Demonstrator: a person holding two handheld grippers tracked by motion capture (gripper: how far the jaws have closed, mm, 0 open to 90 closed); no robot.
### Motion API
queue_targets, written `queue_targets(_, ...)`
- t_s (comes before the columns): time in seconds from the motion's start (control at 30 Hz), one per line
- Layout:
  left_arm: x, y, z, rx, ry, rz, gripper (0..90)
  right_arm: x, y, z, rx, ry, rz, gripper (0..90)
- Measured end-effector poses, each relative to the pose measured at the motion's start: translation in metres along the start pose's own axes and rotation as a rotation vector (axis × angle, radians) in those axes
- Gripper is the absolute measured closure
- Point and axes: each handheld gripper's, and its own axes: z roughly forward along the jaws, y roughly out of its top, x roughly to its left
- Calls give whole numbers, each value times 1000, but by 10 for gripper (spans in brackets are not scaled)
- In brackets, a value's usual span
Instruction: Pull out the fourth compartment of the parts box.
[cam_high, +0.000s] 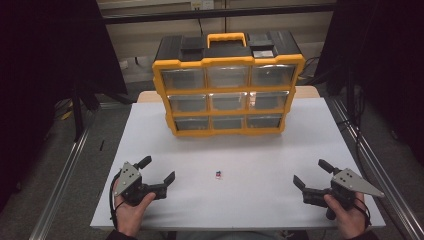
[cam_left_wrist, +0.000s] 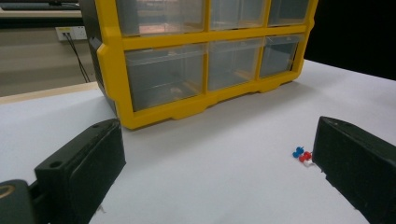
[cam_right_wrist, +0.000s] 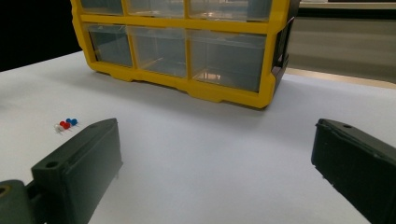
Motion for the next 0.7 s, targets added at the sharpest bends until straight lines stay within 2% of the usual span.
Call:
queue_targets(0.37, 0, 3, 2, -2, 6, 13, 29, -2, 0, -2, -1, 7, 16, 13)
queue_targets(0.43, 0, 5, 2, 10, 26, 39, 34, -2, -1, -2, -3, 7, 21, 13)
queue_targets(0.6, 2, 5, 2, 19, 50, 31, 46, -3, -1, 0, 4, 11, 25, 14)
queue_targets(0.63, 3, 7, 3, 13, 63, 37, 46, -3, -1, 0, 5, 11, 25, 14)
queue_targets(0.7, 4, 9, 4, 19, 58, 53, 46, -3, -1, 0, 7, 17, 23, 15)
